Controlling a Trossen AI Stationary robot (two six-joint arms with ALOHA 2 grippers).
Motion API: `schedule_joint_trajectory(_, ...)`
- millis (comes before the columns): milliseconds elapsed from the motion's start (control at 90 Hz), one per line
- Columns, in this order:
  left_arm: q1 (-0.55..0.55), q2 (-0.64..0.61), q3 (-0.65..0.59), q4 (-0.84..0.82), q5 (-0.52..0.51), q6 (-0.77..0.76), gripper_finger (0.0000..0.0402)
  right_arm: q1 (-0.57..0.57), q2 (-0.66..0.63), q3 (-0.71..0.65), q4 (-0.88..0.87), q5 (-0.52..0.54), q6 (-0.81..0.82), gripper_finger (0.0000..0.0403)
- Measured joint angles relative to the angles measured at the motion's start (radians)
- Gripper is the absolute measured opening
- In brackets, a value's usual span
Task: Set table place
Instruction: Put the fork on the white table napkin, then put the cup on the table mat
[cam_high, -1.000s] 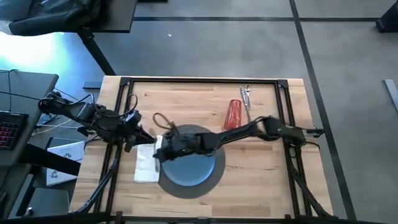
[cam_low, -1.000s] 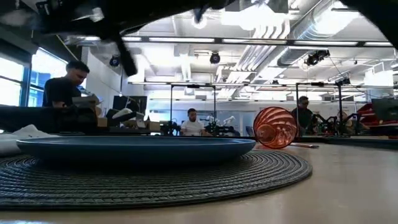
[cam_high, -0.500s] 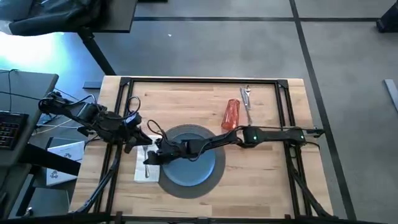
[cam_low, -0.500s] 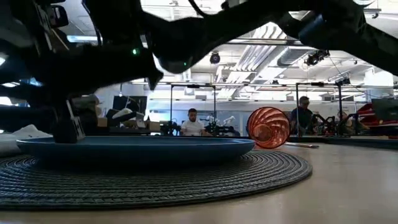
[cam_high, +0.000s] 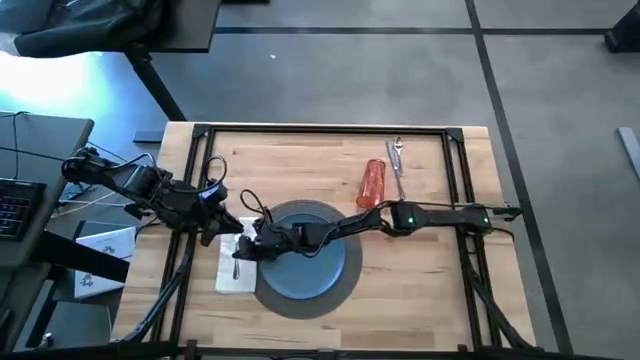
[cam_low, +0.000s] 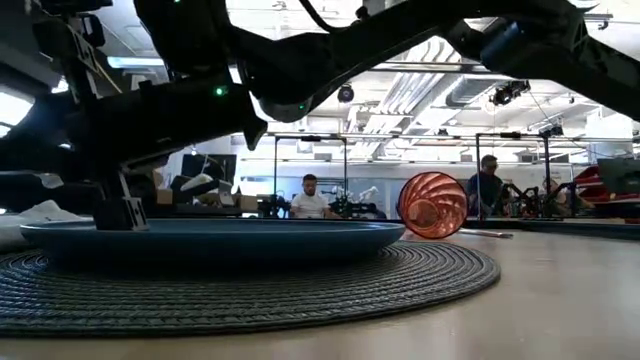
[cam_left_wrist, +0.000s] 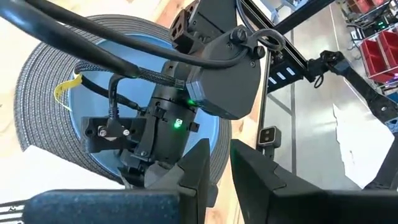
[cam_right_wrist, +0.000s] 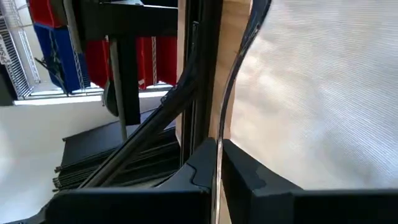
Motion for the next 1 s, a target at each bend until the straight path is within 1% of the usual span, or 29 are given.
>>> schedule_joint_trajectory(100,0.0,0.0,0.0,0.0,0.0,0.0,0.0051,0.0,0.0,0.0,-0.001,-0.002,0.0,0.005)
schedule_joint_trajectory(256,0.0,0.0,0.0,0.0,0.0,0.0,0.0051,0.0,0.0,-0.001,-0.002,-0.015,-0.012,0.0131)
schedule_joint_trajectory(367,0.0,0.0,0.0,0.0,-0.001,0.0,0.0051,-0.006,0.003,0.022,-0.009,-0.067,-0.062,0.0186)
schedule_joint_trajectory(478,0.0,0.0,0.0,0.0,-0.001,-0.001,0.0051,-0.013,0.006,0.074,-0.092,-0.116,-0.08,0.0223)
schedule_joint_trajectory(544,0.0,0.0,0.0,0.0,-0.001,-0.001,0.0051,-0.021,0.006,0.109,-0.173,-0.166,-0.087,0.0232)
schedule_joint_trajectory(622,0.0,0.0,0.0,0.001,-0.003,-0.001,0.0051,-0.026,-0.021,0.091,-0.213,-0.214,-0.087,0.0235)
schedule_joint_trajectory(711,0.0,0.0,0.0,0.002,-0.003,-0.001,0.0051,-0.027,-0.032,0.089,-0.264,-0.242,-0.102,0.0236)
schedule_joint_trajectory(778,0.0,0.0,0.0,0.002,-0.007,-0.001,0.0051,-0.026,-0.033,0.107,-0.27,-0.275,-0.112,0.0236)
schedule_joint_trajectory(833,0.0,-0.001,0.0,0.002,-0.008,0.0,0.0051,-0.025,-0.044,0.1,-0.233,-0.303,-0.096,0.0236)
schedule_joint_trajectory(889,0.0,0.0,0.0,0.001,-0.008,0.003,0.0051,-0.024,-0.058,0.104,-0.253,-0.332,-0.093,0.0236)
schedule_joint_trajectory(933,0.0,0.0,0.0,0.002,-0.009,0.006,0.0051,-0.024,-0.075,0.11,-0.298,-0.355,-0.12,0.0236)
schedule_joint_trajectory(1000,0.0,-0.001,0.0,0.001,-0.009,0.005,0.0051,-0.026,-0.117,0.108,-0.43,-0.356,-0.193,0.0234)
